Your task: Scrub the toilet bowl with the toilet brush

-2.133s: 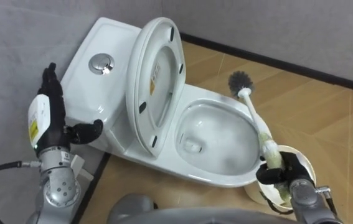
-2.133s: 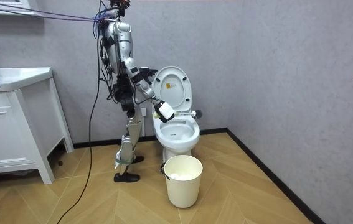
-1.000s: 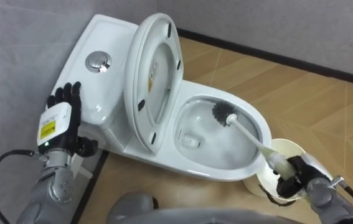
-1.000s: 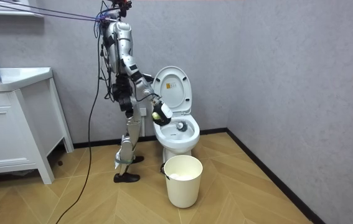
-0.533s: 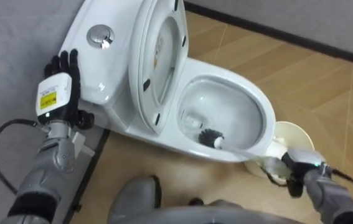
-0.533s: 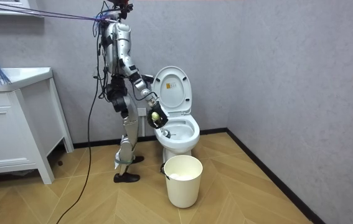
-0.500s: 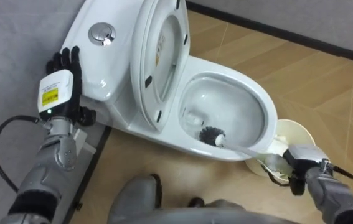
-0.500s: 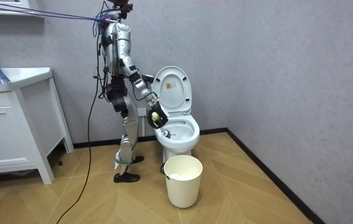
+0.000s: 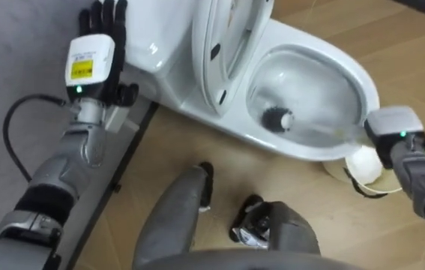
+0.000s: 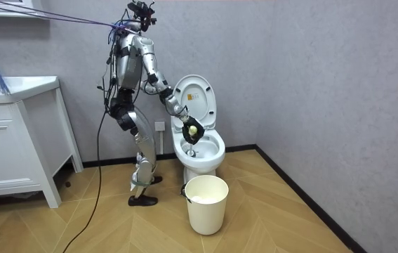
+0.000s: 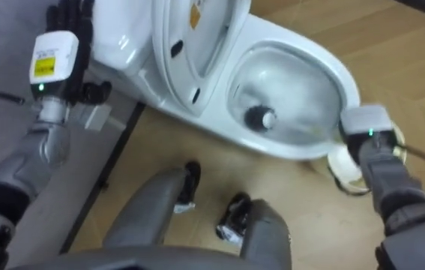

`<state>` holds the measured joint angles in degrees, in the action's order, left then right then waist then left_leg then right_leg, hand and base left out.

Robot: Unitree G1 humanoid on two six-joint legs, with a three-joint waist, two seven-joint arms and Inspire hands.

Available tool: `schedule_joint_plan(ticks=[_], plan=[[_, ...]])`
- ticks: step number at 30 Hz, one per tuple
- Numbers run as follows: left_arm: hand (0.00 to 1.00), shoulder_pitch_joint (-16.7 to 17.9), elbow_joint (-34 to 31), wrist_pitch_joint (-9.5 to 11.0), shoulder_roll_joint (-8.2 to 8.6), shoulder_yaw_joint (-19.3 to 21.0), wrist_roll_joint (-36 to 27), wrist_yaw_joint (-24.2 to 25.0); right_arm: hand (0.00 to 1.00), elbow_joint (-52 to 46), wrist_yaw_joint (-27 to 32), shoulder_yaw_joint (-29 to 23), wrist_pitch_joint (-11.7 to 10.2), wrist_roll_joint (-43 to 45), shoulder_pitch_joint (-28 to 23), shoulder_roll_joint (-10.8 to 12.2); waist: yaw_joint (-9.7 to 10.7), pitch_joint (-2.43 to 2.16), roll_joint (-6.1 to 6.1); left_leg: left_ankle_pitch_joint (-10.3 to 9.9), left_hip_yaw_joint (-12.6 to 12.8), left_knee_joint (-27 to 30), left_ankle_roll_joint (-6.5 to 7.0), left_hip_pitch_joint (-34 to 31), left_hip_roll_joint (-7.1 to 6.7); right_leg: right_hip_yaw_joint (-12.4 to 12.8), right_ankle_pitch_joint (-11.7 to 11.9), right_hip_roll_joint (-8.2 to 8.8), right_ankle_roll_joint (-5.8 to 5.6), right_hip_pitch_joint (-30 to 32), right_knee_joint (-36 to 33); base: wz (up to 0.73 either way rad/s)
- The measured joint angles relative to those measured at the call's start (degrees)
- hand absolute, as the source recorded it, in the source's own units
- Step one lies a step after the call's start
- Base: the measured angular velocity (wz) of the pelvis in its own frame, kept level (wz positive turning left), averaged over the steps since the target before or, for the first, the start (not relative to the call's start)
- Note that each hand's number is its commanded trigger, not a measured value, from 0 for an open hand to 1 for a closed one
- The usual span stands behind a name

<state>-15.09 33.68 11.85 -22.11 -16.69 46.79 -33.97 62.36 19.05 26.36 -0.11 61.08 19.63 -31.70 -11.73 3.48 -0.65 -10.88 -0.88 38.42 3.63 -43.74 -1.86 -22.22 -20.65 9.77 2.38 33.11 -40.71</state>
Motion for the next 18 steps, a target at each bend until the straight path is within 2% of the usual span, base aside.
schedule_joint_plan(ticks=[1,5,6,7,11,14,16,18], plan=[[0.00,-0.5,-1.0,0.1,-0.30,-0.6,-0.1,-0.7,1.00,0.0,0.8,0.2,-0.3,-0.4,1.6,-0.6,-0.7,0.19,0.49,0.0,0.1,1.3,0.11,-2.0,0.02,0.1,-0.2,0.22,0.12,1.8,-1.4,0.00],[0.00,-1.9,-3.5,0.7,-2.35,-2.9,-1.3,-1.7,1.00,0.9,1.1,2.0,0.9,-2.2,6.5,-1.2,-1.4,0.31,0.64,0.3,-0.1,3.1,0.51,-6.2,-0.96,0.2,-1.1,1.72,0.17,6.4,-5.0,0.10],[0.00,-2.6,-3.6,1.0,-2.86,-3.6,-1.5,-2.0,1.00,1.6,1.3,3.0,1.1,-3.0,7.8,-2.1,-2.0,0.32,0.63,0.4,-0.2,3.3,0.55,-7.1,-1.13,0.1,-1.2,1.96,0.14,7.3,-5.5,0.06],[0.00,-3.2,-4.0,1.4,-3.34,-4.1,-2.5,-2.0,1.00,2.3,1.3,4.3,1.3,-5.2,9.1,-2.8,-2.6,0.36,0.59,0.6,-0.2,3.3,0.53,-7.7,-1.13,0.2,-1.2,2.00,0.23,8.1,-5.6,0.00],[0.00,-3.3,-5.6,1.4,-4.68,-4.0,-3.4,-1.9,1.00,3.0,1.3,5.6,1.8,-11.7,11.5,-3.1,-2.9,0.50,0.38,0.6,-0.1,3.4,0.50,-8.8,-1.19,0.2,-1.3,2.13,0.38,9.3,-6.1,0.00],[0.00,-2.8,-6.7,0.4,-5.52,-3.9,-3.5,-2.7,1.00,3.0,1.4,5.5,2.2,-17.1,12.3,-2.9,-2.8,0.78,-0.16,0.7,0.5,3.3,0.43,-9.4,-1.14,0.9,-1.5,2.28,0.53,10.4,-6.7,-0.06],[0.00,-2.1,-8.2,-0.8,-6.98,-3.8,-3.5,-3.5,1.00,2.9,1.8,5.2,2.3,-22.6,13.6,-2.9,-2.5,1.10,-0.87,1.0,1.1,3.1,0.23,-10.1,-0.90,1.7,-1.4,2.22,0.80,11.9,-7.1,-0.13],[0.00,-1.7,-8.5,-1.7,-7.13,-3.8,-3.5,-4.2,1.00,2.9,2.3,4.7,2.6,-26.8,13.9,-2.8,-2.1,1.13,-0.93,1.1,1.0,3.0,0.12,-10.1,-0.87,1.7,-1.4,2.17,0.89,12.0,-7.1,-0.02]])
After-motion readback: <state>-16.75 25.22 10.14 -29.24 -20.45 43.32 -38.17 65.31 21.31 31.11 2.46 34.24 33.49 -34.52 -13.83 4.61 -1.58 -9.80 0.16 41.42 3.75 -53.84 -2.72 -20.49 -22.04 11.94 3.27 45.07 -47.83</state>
